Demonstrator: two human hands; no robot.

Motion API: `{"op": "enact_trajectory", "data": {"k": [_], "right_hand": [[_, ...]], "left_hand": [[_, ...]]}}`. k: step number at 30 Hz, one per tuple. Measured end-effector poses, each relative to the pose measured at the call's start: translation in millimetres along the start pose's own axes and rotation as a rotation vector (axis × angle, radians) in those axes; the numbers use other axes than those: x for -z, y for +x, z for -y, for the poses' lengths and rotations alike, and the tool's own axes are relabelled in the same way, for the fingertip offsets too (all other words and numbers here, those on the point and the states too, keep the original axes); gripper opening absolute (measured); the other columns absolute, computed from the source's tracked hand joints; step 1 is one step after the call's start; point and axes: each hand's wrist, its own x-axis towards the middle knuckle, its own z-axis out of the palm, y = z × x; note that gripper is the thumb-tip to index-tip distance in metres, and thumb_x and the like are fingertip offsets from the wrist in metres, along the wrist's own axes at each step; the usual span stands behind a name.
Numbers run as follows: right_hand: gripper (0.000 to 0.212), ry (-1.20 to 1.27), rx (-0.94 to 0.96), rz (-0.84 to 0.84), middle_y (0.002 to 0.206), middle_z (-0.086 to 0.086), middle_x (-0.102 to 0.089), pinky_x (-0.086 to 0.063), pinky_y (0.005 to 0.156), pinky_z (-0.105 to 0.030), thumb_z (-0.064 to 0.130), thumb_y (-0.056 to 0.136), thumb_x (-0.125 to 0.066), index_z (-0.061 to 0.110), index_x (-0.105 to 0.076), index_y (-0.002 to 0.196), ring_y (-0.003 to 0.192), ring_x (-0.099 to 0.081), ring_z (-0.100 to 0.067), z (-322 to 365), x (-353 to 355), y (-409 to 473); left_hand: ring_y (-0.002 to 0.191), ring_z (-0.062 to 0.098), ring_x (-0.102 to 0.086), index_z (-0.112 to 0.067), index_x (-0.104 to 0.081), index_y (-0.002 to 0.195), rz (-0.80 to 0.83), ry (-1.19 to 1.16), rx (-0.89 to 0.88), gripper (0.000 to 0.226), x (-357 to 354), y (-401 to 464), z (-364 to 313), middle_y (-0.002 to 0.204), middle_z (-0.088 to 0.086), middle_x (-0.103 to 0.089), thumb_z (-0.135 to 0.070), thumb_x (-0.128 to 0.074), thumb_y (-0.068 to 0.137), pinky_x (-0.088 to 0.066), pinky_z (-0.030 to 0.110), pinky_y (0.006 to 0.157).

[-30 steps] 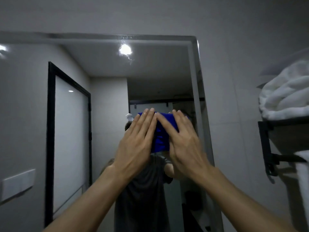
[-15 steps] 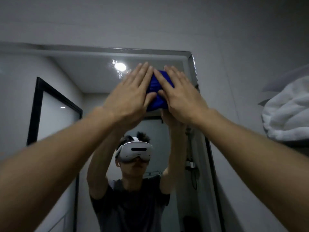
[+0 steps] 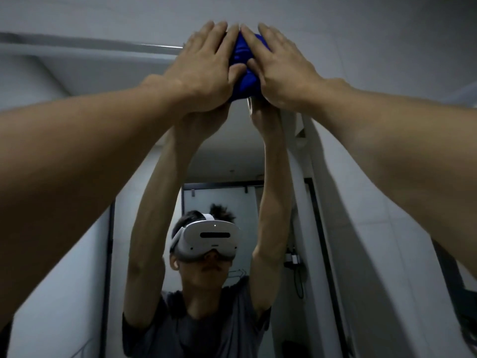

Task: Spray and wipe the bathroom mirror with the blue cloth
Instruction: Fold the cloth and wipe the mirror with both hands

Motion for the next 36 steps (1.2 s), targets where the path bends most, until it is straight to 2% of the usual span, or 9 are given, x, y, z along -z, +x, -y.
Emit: {"op": "enact_trajectory", "data": {"k": [9, 14, 20, 25, 30, 36], "right_hand": [[0.059, 0.035, 0.022, -0.024, 0.167, -0.009, 0.001, 0.001, 0.123, -0.039, 0.046, 0.107, -0.022, 0.027, -0.003, 0.159, 0.154, 0.003, -0.026, 2.3, -8.3, -37.7], [0.059, 0.023, 0.038, -0.029, 0.166, -0.016, -0.001, -0.001, 0.125, -0.041, 0.045, 0.107, -0.022, 0.023, -0.007, 0.16, 0.154, 0.0, -0.029, 7.9, -14.4, -85.2], [0.059, 0.012, 0.087, -0.014, 0.164, -0.023, -0.009, -0.005, 0.125, -0.043, 0.04, 0.107, -0.027, 0.015, -0.014, 0.159, 0.153, -0.006, -0.035, 17.2, -24.1, -163.0], [0.057, 0.034, 0.1, 0.039, 0.164, -0.024, -0.009, -0.007, 0.125, -0.046, 0.035, 0.108, -0.029, 0.011, -0.017, 0.158, 0.153, -0.005, -0.036, 31.9, -25.3, -235.5], [0.056, 0.042, 0.109, 0.072, 0.162, -0.027, -0.013, -0.013, 0.124, -0.052, 0.03, 0.107, -0.037, 0.008, -0.019, 0.156, 0.152, -0.01, -0.039, 52.0, -32.5, -326.2], [0.06, 0.138, 0.035, 0.082, 0.159, -0.028, -0.017, -0.017, 0.122, -0.057, 0.019, 0.103, -0.055, 0.007, -0.025, 0.153, 0.15, -0.014, -0.042, 92.6, -41.1, -442.0]], "left_hand": [[0.153, 0.03, -0.007, -0.011, -0.009, 0.157, -0.009, -0.006, -0.041, 0.068, -3.7, -35.0, -10.7, 0.165, 0.013, -0.012, -0.049, -0.026, 0.104, -0.007, 0.041, 0.125], [0.153, 0.029, -0.01, -0.012, -0.01, 0.158, -0.006, -0.044, -0.039, 0.066, -6.7, -77.4, -36.0, 0.165, 0.011, -0.014, -0.047, -0.027, 0.104, -0.007, 0.04, 0.123], [0.153, 0.025, -0.009, -0.012, -0.011, 0.158, 0.033, -0.12, -0.032, 0.065, -10.3, -153.1, -75.2, 0.166, 0.008, -0.015, -0.039, -0.029, 0.101, -0.004, 0.039, 0.124], [0.153, 0.03, -0.013, -0.006, -0.014, 0.157, 0.057, -0.09, -0.057, 0.065, -15.1, -218.9, -106.3, 0.164, 0.015, -0.017, -0.036, -0.032, 0.102, -0.014, 0.047, 0.124], [0.153, 0.032, -0.009, -0.004, -0.012, 0.157, 0.15, -0.093, -0.096, 0.063, -18.0, -301.6, -141.2, 0.165, 0.018, -0.012, -0.035, -0.032, 0.106, -0.015, 0.05, 0.123], [0.15, 0.034, -0.022, -0.002, -0.028, 0.153, 0.184, -0.178, -0.074, 0.061, -20.5, -405.5, -184.3, 0.161, 0.018, -0.025, -0.028, -0.051, 0.103, -0.027, 0.053, 0.119]]}}
